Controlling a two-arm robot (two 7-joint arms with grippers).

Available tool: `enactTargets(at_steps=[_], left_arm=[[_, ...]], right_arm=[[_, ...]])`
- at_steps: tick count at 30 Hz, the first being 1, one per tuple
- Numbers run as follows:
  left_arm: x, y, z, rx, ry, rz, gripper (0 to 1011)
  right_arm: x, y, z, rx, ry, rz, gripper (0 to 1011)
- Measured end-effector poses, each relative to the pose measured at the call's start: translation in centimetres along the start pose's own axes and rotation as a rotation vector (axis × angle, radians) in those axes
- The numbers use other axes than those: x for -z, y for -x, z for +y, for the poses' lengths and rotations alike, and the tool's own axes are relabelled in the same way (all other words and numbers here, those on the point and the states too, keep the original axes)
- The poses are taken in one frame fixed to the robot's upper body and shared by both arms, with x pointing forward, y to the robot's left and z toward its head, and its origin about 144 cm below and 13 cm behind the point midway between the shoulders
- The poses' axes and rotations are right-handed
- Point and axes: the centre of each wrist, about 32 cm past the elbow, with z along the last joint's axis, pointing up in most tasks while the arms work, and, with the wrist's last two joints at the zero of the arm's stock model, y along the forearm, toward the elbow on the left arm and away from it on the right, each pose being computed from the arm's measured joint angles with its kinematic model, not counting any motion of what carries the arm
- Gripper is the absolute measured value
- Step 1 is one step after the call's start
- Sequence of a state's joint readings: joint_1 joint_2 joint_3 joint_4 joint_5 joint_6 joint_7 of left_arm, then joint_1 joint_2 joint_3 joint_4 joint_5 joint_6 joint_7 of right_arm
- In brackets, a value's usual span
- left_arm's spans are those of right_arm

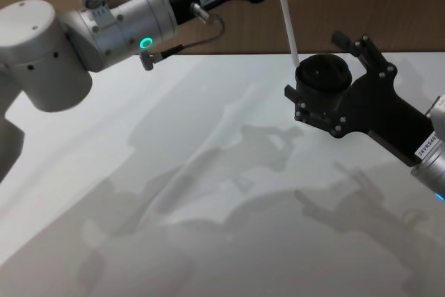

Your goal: Pick up the straw with one hand, pass it to the other hand, and insert it into the cup.

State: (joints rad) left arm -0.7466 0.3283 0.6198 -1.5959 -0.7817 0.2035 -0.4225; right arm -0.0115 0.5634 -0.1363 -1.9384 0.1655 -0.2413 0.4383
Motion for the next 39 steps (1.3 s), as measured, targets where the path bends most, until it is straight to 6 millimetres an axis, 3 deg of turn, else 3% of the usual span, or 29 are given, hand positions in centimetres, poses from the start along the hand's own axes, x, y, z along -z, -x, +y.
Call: enactTargets(at_steps=[39], left_arm=[[4.0, -0.5, -5.7, 0.020, -0.010, -0.169, 12]], right_arm=[[0.0, 0.0, 0.0, 0.000, 0.000, 0.000, 1001]])
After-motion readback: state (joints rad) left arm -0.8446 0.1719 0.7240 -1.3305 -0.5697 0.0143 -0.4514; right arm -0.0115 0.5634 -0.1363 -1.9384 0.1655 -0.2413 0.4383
